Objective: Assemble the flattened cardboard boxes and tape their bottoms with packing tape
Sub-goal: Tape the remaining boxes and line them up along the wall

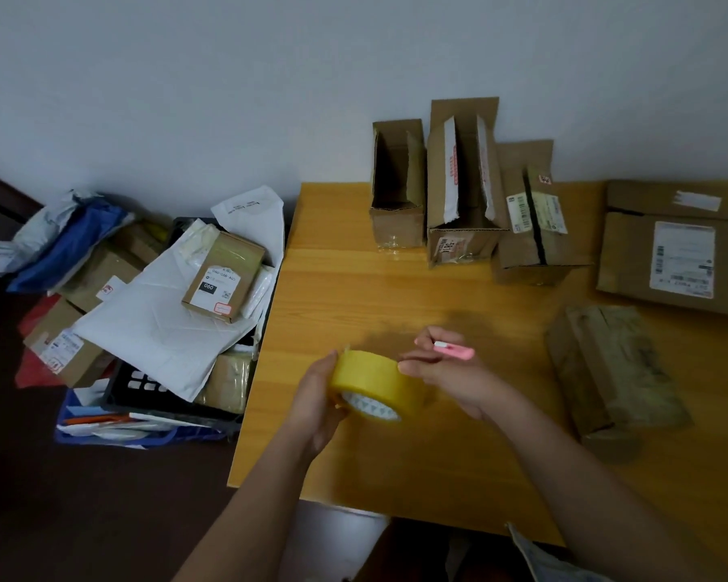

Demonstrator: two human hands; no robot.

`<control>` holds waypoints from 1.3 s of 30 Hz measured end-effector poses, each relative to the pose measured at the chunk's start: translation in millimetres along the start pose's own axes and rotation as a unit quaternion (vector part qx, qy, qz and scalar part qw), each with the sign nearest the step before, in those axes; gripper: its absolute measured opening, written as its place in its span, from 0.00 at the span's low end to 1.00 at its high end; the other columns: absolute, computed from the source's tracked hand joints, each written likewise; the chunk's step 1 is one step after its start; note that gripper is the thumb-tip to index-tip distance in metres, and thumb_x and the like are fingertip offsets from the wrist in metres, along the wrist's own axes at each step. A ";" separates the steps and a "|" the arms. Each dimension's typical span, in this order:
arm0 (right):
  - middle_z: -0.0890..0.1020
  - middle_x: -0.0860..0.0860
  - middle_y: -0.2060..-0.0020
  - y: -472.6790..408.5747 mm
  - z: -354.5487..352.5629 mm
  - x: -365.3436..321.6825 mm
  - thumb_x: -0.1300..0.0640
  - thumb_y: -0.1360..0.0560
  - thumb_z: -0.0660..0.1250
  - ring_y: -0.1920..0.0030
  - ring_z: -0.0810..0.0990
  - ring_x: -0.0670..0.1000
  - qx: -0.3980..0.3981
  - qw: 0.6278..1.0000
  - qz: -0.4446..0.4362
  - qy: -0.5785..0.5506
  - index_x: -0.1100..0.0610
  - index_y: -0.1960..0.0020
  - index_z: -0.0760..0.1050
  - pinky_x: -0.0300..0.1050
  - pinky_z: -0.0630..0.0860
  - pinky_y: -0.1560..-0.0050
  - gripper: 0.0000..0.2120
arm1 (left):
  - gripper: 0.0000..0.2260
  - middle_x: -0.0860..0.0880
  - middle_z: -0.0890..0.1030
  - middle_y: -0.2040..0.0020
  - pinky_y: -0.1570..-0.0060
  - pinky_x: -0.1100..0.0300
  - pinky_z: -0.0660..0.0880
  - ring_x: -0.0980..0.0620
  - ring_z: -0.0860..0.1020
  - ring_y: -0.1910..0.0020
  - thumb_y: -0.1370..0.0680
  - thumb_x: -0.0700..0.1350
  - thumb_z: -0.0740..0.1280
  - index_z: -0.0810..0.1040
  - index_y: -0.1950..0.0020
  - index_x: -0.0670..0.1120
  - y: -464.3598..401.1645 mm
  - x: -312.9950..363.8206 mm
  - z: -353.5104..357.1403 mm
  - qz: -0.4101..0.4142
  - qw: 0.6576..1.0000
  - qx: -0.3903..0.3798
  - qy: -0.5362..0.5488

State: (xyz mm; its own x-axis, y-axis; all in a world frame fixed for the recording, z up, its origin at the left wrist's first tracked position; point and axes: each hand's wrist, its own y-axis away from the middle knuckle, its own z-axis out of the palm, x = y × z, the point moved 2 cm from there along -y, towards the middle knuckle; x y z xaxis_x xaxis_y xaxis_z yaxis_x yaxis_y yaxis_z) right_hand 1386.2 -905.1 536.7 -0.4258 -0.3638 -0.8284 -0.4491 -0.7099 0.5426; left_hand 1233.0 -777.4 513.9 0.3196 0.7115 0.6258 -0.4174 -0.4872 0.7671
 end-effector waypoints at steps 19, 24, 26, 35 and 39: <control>0.83 0.56 0.61 17.7 8.4 29.5 0.69 0.30 0.73 0.62 0.80 0.45 0.099 0.994 -0.036 0.026 0.55 0.63 0.62 0.37 0.72 0.64 0.20 | 0.14 0.50 0.77 0.51 0.50 0.72 0.73 0.64 0.76 0.47 0.35 0.41 0.78 0.84 0.52 0.51 37.9 -20.9 17.0 0.367 0.873 0.012 -0.320; 0.84 0.54 0.61 18.9 4.7 29.9 0.69 0.31 0.74 0.59 0.81 0.48 0.094 0.994 -0.027 0.039 0.55 0.63 0.63 0.42 0.72 0.60 0.20 | 0.06 0.53 0.81 0.58 0.56 0.72 0.74 0.65 0.80 0.52 0.32 0.34 0.76 0.86 0.57 0.42 36.4 -5.0 12.4 0.363 0.857 0.013 -0.366; 0.83 0.54 0.62 19.5 4.1 28.5 0.69 0.30 0.74 0.60 0.81 0.45 0.089 0.995 -0.027 0.044 0.55 0.63 0.63 0.40 0.72 0.62 0.20 | 0.06 0.57 0.80 0.59 0.56 0.74 0.73 0.69 0.79 0.53 0.31 0.35 0.76 0.86 0.56 0.43 35.3 -0.9 12.3 0.377 0.830 0.004 -0.411; 0.84 0.62 0.55 19.0 1.1 25.1 0.69 0.30 0.74 0.51 0.83 0.50 0.076 0.994 -0.034 0.076 0.56 0.63 0.62 0.46 0.75 0.55 0.20 | 0.06 0.48 0.81 0.58 0.53 0.63 0.79 0.54 0.82 0.50 0.29 0.34 0.75 0.86 0.53 0.39 33.5 12.6 16.5 0.366 0.796 -0.047 -0.481; 0.84 0.60 0.56 18.7 1.3 24.9 0.69 0.31 0.74 0.48 0.83 0.54 0.070 0.993 -0.034 0.084 0.56 0.63 0.63 0.55 0.78 0.49 0.20 | 0.04 0.43 0.82 0.58 0.54 0.67 0.77 0.50 0.83 0.53 0.28 0.33 0.74 0.86 0.55 0.38 36.0 12.9 16.3 0.386 0.781 -0.047 -0.488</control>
State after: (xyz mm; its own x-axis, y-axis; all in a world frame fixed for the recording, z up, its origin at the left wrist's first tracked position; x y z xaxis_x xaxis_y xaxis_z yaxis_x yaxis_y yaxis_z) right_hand 1366.3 -926.6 526.5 -0.2589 -0.4220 -0.8689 -0.5825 -0.6494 0.4889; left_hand 1235.9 -793.9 551.9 0.4185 -0.5244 0.7415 -0.8529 -0.5074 0.1226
